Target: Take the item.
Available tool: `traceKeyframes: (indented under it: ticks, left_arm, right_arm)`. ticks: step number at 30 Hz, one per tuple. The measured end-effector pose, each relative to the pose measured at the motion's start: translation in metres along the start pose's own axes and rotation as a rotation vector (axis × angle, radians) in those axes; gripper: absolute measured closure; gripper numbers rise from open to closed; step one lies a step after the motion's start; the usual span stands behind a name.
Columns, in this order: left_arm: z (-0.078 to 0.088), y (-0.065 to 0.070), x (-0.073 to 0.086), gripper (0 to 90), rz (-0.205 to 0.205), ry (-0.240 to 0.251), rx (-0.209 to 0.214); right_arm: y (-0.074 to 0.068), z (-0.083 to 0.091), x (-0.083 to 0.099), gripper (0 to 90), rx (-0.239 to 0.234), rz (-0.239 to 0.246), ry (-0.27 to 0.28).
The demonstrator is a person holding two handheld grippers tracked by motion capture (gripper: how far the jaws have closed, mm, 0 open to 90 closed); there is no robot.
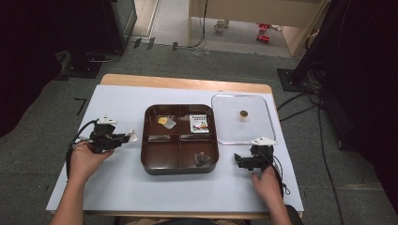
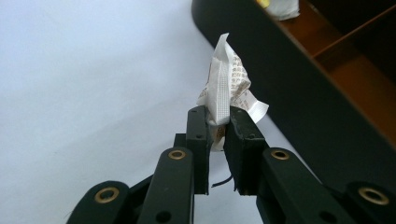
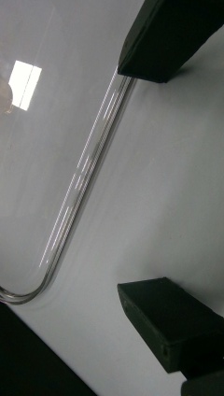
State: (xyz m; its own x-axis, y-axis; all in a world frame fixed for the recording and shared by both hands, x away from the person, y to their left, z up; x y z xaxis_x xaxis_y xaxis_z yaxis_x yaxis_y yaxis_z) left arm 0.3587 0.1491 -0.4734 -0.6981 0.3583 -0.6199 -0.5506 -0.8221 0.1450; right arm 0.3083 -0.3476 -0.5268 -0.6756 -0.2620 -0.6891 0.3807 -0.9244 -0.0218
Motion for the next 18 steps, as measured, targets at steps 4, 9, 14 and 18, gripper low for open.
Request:
traceKeyframes:
  ticks: [4,9,14,18]
  left_arm:
    - [-0.007,-0.003,0.002,80.0,0.002,-0.015,-0.008]
    - [-0.012,-0.007,0.003,79.7,0.013,-0.032,-0.020]
    - [-0.017,-0.010,0.005,79.5,0.022,-0.064,-0.021]
    - [-0.020,-0.010,0.005,77.9,0.028,-0.080,-0.016]
  right_arm:
    - [0.000,0.000,0.000,0.0,0.000,0.000,0.000]
    - [0.000,0.000,0.000,0.0,0.001,0.001,0.000]
    - [0.000,0.000,0.000,0.0,0.001,0.001,0.001]
    - [0.000,0.000,0.000,0.0,0.002,0.002,0.001]
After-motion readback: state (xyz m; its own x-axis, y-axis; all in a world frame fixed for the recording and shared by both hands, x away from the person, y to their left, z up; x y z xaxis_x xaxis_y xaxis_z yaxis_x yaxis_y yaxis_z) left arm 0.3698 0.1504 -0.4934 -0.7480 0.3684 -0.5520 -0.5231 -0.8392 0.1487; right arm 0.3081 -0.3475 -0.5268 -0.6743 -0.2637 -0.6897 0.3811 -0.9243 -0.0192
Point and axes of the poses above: each handheld gripper's, and its own axes: z roughly backward along the jaws, x roughly out of its underside, y roughly to its right, the point moved 3 cm from there along -z, roughly forward along the jaws, and after that the axes turned 1 degree about -y, right-handed, at the moved point
